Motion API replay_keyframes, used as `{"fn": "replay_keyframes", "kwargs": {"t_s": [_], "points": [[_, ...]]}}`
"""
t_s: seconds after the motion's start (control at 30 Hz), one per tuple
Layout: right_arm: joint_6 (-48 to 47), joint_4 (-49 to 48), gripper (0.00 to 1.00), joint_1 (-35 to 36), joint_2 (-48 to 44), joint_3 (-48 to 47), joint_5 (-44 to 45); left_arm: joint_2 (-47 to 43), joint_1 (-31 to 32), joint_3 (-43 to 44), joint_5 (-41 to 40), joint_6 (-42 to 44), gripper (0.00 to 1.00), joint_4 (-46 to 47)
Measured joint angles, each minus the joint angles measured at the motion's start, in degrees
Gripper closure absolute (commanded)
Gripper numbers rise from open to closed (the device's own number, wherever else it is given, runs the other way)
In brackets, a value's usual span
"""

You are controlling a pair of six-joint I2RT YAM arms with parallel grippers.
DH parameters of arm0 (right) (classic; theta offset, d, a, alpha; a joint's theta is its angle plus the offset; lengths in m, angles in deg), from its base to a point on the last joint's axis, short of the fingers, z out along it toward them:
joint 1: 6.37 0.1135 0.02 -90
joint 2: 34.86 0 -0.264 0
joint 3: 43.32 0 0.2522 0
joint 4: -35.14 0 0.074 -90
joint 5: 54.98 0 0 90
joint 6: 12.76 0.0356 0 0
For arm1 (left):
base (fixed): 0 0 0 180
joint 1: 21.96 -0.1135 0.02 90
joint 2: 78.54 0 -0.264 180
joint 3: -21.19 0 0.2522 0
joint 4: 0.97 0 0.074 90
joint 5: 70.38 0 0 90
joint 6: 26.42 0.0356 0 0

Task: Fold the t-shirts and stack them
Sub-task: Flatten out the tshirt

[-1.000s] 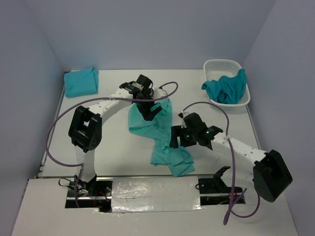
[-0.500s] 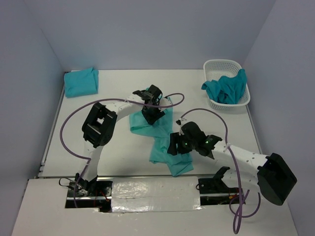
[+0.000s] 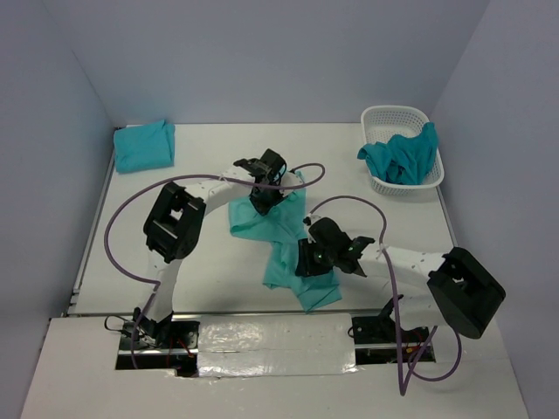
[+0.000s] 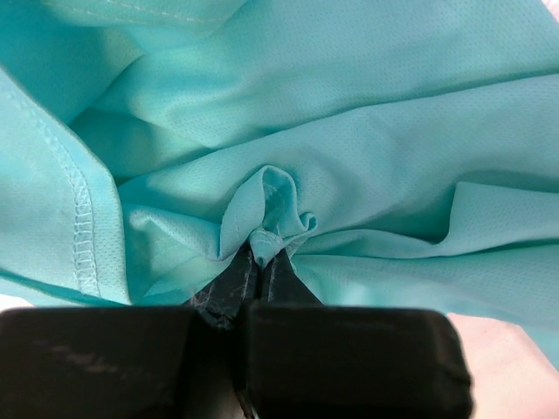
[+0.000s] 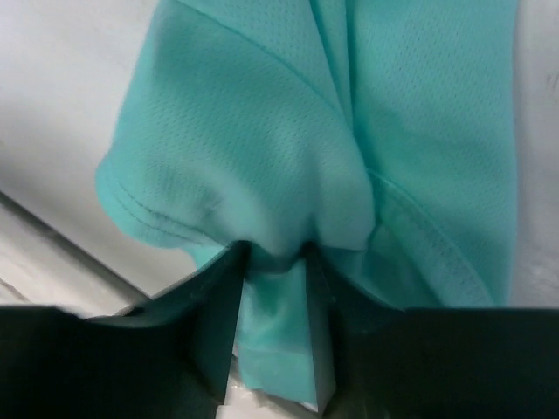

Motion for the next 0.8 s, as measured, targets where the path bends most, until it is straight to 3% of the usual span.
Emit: {"fn": "replay_keyframes", "kwargs": {"t_s": [0.07, 0.1, 0.13, 0.4, 0.53, 0.7, 0.8], "points": [[0.5, -0.5, 0.82, 0.0, 1.4, -0.1, 0.0, -0.4, -0.4, 0.0, 0.5, -0.1, 1.00, -0.5], [0.7, -1.0, 0.96, 0.0, 2.1, -0.1, -0.1, -0.7, -0.7, 0.0, 0.9, -0.2, 1.00, -0.8], [0.7, -1.5, 1.00, 0.0, 2.5, -0.1, -0.5, -1.1, -1.2, 0.2, 1.5, -0.3, 1.00, -1.3], [1.0, -2.1, 1.00, -3.1, 3.3, -1.4, -3.0, -5.8, -7.6, 3.3, 7.8, -1.7, 1.00, -4.9], [-1.2, 1.8, 1.00, -12.6, 0.5, -7.6, -4.1, -7.6, -11.6, 8.7, 11.4, -2.6, 1.00, -7.1], [-7.1, 5.3, 1.00, -26.1, 4.9, -29.5, -6.1, -5.9, -19.6, 23.8, 14.4, -6.1, 1.00, -8.0], [-12.1, 8.1, 1.00, -28.6, 15.7, -53.4, -6.0, -2.2, -24.7, 37.4, 15.8, -9.6, 1.00, -3.8]]}}
